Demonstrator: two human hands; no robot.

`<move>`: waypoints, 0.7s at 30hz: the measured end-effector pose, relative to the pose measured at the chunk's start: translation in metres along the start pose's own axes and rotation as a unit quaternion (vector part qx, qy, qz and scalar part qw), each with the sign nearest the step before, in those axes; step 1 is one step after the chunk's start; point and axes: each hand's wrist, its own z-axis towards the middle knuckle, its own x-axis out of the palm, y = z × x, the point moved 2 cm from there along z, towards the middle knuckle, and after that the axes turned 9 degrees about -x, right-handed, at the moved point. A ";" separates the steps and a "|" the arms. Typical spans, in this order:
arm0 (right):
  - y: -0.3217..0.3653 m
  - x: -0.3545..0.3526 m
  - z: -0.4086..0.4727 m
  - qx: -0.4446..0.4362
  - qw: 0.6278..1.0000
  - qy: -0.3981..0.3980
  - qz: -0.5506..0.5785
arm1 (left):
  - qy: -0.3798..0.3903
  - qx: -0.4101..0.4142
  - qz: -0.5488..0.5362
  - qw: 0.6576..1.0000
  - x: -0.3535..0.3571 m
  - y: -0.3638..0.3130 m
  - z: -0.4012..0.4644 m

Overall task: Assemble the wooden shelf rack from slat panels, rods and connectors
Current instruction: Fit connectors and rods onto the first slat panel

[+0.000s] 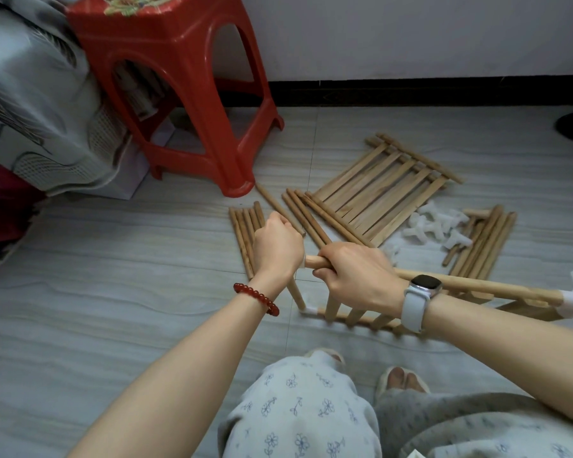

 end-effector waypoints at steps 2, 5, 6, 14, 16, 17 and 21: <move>0.001 0.001 -0.002 -0.006 1.000 -0.012 -0.003 | -0.002 0.000 -0.004 1.000 0.001 0.000 0.000; 0.002 0.003 -0.005 -0.013 1.000 -0.026 -0.005 | -0.005 -0.002 -0.004 1.000 0.001 0.000 0.000; 0.002 0.004 -0.005 -0.015 0.999 -0.030 -0.004 | -0.007 -0.002 -0.004 1.000 0.001 -0.001 0.000; 0.002 0.007 -0.005 -0.028 0.999 -0.046 -0.003 | 0.034 0.038 0.035 0.998 0.005 0.005 0.005; 0.002 0.007 -0.005 -0.028 0.998 -0.051 -0.002 | 0.047 0.076 0.035 0.995 0.003 0.009 0.004; 0.001 0.007 -0.005 -0.032 0.998 -0.053 -0.002 | 0.049 0.111 0.023 0.992 0.002 0.012 0.003; -0.005 0.004 -0.004 -0.042 0.998 -0.049 -0.007 | 0.021 0.335 -0.004 0.942 -0.011 0.027 -0.010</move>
